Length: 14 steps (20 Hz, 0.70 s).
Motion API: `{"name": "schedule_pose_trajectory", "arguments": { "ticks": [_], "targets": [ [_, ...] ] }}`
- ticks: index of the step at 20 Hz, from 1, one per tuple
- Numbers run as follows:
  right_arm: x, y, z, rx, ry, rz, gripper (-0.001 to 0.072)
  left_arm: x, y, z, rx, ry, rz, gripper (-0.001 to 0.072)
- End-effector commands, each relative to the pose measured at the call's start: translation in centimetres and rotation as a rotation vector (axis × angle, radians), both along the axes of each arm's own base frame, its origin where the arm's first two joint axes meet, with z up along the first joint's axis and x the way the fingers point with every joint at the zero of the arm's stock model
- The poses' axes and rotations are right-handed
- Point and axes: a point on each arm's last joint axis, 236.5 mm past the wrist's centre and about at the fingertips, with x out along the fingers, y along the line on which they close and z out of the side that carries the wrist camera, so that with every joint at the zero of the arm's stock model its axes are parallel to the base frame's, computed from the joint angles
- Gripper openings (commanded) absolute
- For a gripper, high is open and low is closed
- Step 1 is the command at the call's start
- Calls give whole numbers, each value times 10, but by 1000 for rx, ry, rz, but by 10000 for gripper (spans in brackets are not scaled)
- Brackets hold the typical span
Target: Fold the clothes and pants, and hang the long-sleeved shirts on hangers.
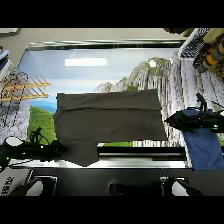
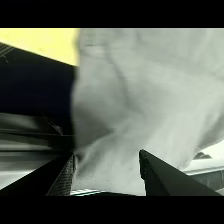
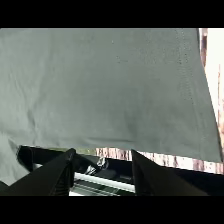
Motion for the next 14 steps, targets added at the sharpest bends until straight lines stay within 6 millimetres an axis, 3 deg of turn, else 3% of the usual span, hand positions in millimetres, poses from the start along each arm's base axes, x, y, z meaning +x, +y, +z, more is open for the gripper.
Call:
{"name": "schedule_pose_trajectory", "arguments": {
  "ticks": [1,2,4,5,7,9,10,12,14],
  "targets": [
    [-2,2,2,9,1,5,425,1,-6,-6,21,-5,-27,451],
    [-1,5,5,21,-4,5,424,1,-7,-5,21,-5,-29,379],
    [3,12,14,64,-21,-14,415,0,-7,-5,19,-4,-30,150],
    [7,12,17,83,-14,-53,415,0,-7,-5,17,-1,-32,111],
    [21,2,18,80,-5,-169,416,-3,-8,-4,11,5,-39,107],
    [41,-22,23,18,-23,-281,405,-5,-10,-3,5,10,-48,17],
    [45,-32,20,-16,-17,-298,404,-5,-10,-3,4,11,-50,18],
    [31,-41,-5,-74,79,-258,405,-6,-10,-3,3,10,-53,17],
    [11,-44,-34,-104,192,-172,449,-7,-11,-2,0,15,-56,18]
  ]
}}
